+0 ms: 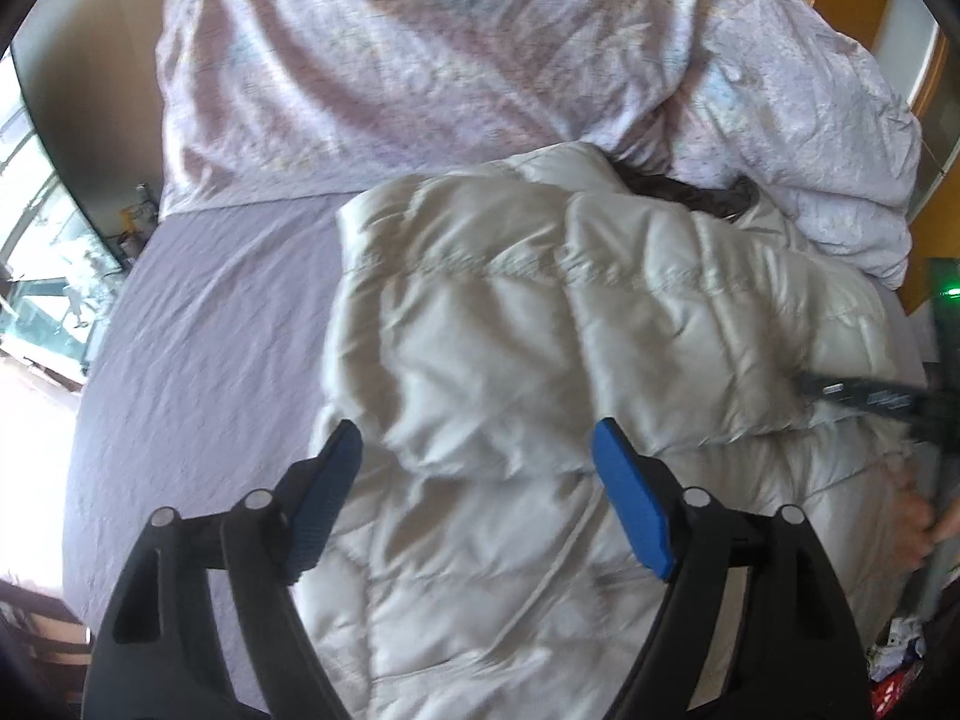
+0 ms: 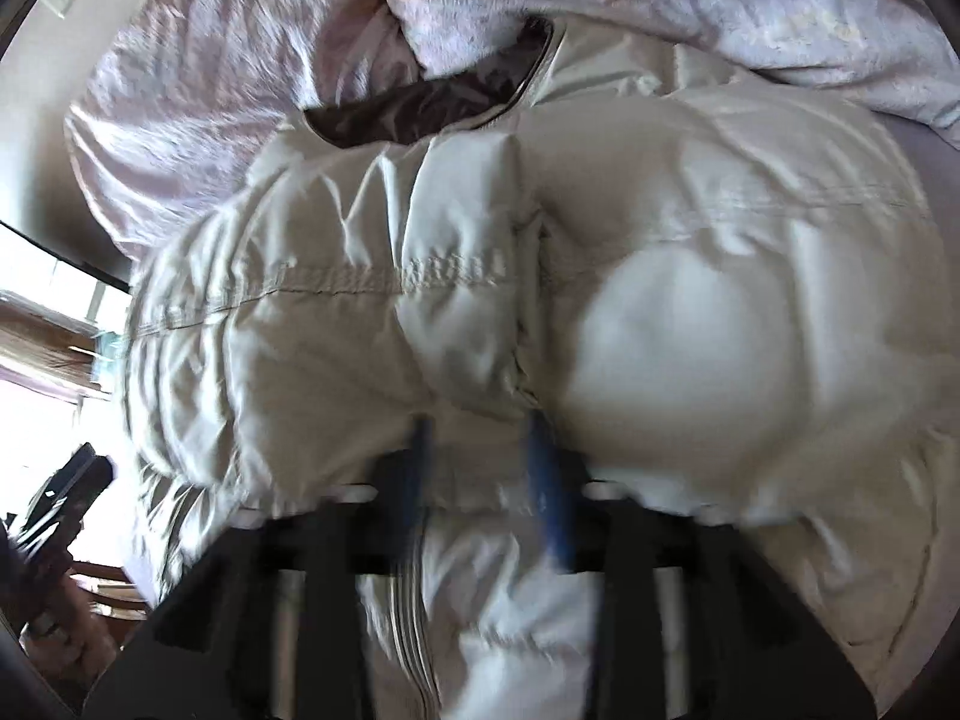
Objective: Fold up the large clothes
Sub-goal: 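Grasp the jacket hem with both grippers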
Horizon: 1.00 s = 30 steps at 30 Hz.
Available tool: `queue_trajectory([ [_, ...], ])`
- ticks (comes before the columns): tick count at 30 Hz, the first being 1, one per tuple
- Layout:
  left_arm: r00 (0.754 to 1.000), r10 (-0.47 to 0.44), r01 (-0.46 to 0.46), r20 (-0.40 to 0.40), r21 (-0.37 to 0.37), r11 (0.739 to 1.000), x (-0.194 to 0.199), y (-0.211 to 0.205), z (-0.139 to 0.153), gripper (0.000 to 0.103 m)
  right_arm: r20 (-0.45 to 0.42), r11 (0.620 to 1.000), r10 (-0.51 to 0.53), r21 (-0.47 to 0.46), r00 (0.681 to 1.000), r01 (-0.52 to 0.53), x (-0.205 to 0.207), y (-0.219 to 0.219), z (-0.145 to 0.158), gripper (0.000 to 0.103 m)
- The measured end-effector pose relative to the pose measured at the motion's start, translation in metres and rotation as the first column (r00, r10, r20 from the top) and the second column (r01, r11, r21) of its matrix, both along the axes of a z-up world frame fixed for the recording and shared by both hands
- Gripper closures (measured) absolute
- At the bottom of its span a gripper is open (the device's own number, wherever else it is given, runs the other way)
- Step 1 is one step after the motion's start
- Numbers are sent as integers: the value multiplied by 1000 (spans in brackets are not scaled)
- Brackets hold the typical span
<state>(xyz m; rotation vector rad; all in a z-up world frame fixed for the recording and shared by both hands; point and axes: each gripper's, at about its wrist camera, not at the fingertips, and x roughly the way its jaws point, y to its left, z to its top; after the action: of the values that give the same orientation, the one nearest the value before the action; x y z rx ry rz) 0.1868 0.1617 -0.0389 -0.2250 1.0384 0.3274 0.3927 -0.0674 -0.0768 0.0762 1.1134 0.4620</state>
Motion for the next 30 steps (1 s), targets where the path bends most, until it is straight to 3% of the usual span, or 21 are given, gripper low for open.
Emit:
queue_trajectory([
  [1,1000,10,-10,-6,10,1000,-8,4,-2,21,28,1000,-12,2,1000,12,-7,-12,7,18],
  [3,1000,23,-23,-17,7,1000,-22,10,-5,20,55,1000,-19,18,998,18,-18,-35,17,18],
  [8,996,70,-72,-47,-35,997,-69,34,-21,19,16,996,-81,31,997,80,-40,-116,17,18],
  [16,993,95,-105,-75,-147,984,-113,39,-41,19,-151,986,-168,-34,974,165,-79,-234,-25,18],
  [19,992,79,-94,-94,-169,981,-120,31,-50,19,-198,986,-166,-43,966,161,-86,-251,-37,18],
  [25,988,72,-99,-138,-200,975,-129,24,-66,19,-280,990,-123,27,952,136,-95,-268,-58,18],
  [30,987,81,-118,-142,-277,954,-137,24,-80,20,-308,991,-93,68,947,119,-101,-269,-70,16],
])
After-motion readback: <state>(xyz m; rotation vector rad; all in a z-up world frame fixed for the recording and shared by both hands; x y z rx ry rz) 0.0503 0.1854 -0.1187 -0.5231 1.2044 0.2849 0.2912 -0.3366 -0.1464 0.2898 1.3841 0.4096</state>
